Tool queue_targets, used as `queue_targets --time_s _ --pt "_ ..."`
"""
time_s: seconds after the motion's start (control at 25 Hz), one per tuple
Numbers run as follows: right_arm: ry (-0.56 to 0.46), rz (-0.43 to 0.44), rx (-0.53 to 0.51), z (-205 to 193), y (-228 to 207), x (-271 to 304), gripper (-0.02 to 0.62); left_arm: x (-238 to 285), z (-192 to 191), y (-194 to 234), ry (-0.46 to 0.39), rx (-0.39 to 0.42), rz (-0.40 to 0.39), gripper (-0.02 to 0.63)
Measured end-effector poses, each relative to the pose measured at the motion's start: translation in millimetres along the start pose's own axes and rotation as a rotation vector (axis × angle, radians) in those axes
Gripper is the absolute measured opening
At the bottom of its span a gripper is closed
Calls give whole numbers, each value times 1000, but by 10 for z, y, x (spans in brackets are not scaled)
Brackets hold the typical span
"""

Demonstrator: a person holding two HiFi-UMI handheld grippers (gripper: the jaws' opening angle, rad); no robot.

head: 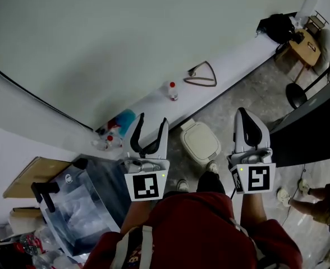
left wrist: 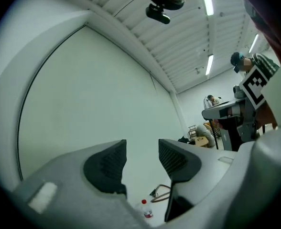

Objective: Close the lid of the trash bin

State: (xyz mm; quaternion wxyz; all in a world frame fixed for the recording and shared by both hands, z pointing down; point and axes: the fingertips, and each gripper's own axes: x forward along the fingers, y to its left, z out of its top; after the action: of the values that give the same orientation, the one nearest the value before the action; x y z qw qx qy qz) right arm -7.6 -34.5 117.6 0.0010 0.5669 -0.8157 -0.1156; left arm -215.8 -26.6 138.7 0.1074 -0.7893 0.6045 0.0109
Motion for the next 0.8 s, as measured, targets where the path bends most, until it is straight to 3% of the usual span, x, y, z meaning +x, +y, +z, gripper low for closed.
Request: queue_targets --time_s 0.16,0.36,0.52,0.68,0.8 --pt "-30 12 -6 100 36 -20 0 -22 63 -3 -7 -2 3 209" --pt "-12 9 -4 101 79 -29 0 -24 34 -7 -2 -35 -4 163" --pt "-25 14 -16 61 69 -66 0 -25 3 -11 -2 -43 6 85" --pt "-21 19 -22 38 64 -97 0 -23 -8 -61 1 10 12 7" --pt "-19 19 -8 52 59 -101 0 -10 -39 -95 21 14 10 0"
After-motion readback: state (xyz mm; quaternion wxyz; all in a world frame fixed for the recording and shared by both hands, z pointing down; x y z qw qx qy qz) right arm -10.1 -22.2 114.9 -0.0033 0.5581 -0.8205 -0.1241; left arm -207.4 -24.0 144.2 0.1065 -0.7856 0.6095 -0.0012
